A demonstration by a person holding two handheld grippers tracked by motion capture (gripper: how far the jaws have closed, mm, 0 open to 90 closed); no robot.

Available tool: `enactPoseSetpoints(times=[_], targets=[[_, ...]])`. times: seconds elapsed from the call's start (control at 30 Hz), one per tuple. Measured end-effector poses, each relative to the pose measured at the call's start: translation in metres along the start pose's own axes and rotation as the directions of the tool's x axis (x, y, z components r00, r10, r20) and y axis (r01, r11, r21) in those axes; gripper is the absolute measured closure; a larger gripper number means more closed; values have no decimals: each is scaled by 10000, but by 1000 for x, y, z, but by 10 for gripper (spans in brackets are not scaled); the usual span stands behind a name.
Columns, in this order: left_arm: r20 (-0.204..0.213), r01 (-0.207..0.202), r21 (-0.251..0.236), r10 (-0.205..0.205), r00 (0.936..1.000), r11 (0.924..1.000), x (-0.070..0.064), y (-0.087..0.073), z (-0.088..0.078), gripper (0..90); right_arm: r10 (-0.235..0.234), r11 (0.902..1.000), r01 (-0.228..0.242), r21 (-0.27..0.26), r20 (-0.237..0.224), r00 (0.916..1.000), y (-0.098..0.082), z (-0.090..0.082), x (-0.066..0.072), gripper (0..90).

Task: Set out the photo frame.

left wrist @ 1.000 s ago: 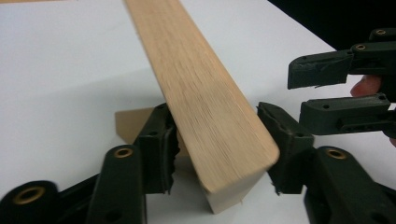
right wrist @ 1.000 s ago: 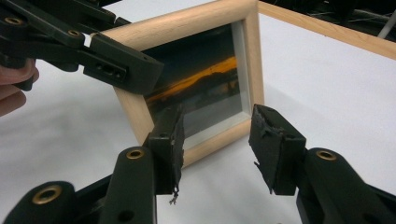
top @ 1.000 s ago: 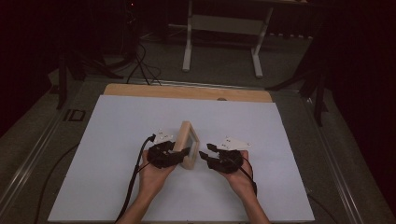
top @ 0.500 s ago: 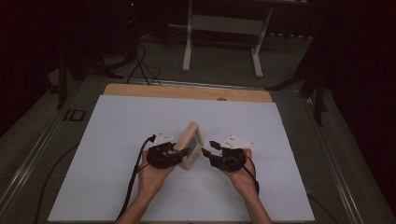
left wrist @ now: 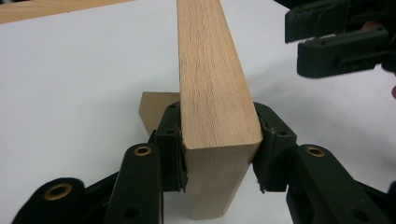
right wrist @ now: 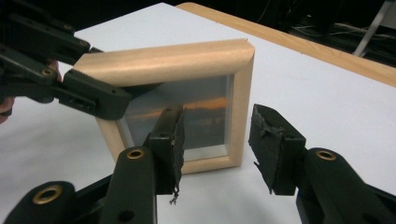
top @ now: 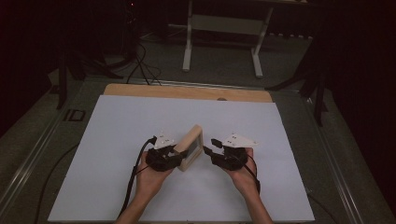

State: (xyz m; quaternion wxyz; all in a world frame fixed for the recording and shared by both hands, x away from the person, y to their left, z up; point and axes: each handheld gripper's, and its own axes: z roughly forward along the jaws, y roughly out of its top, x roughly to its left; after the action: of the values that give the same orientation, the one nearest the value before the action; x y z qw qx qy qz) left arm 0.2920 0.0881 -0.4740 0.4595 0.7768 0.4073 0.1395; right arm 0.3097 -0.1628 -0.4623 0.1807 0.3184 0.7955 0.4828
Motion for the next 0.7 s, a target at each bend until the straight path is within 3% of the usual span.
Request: enactPoseSetpoints(times=[0.23, 0.53, 0.7], targets=[[-16, -113, -52, 113, 9999, 9999, -2, -2, -1, 601, -84, 9993, 91, -353, 203, 9998, 10, -2, 1, 630], [-86, -289, -65, 288, 9995, 9996, -7, -4, -3, 602, -274, 9976, 306, -623, 503, 9984, 24, 10, 4, 890], [-62, -468, -97, 467, 9989, 9989, -9, -5, -3, 601, -309, 9974, 348, -632, 623, 9976, 34, 18, 4, 897]])
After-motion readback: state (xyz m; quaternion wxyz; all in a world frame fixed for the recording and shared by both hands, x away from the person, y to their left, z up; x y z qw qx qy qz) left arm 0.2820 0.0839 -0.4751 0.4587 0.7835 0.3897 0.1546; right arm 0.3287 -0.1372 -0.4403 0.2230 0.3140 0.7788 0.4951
